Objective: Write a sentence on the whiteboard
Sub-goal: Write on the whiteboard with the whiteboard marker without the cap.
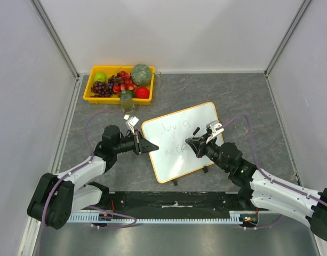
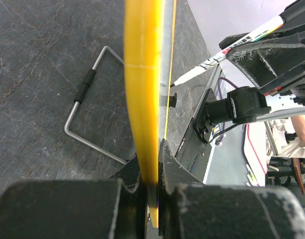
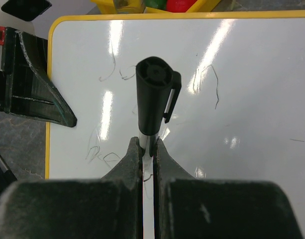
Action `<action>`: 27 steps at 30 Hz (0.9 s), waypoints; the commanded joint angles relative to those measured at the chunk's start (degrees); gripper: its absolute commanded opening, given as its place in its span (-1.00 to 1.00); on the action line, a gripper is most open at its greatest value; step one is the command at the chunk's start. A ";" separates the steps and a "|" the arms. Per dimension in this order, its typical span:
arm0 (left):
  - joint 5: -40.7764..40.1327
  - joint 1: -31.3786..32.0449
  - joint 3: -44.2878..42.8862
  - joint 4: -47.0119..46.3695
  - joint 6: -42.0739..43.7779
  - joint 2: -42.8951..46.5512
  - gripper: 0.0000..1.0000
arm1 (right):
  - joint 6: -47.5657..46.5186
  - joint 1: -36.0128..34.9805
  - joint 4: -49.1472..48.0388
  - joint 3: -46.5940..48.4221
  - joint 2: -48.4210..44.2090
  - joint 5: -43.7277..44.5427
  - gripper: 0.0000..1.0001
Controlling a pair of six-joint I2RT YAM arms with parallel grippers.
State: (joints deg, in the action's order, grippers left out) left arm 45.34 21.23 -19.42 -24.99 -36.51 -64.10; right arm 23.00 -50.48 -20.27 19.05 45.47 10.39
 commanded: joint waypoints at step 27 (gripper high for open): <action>-8.69 -1.02 1.93 6.10 9.35 -1.65 -0.96 | 3.45 0.03 0.41 -1.64 2.69 3.32 -1.00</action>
State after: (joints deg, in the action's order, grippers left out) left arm 45.41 21.15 -19.42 -25.02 -36.51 -64.25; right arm 26.20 -50.48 -23.31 19.07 48.62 12.40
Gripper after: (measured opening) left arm 0.086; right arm 0.046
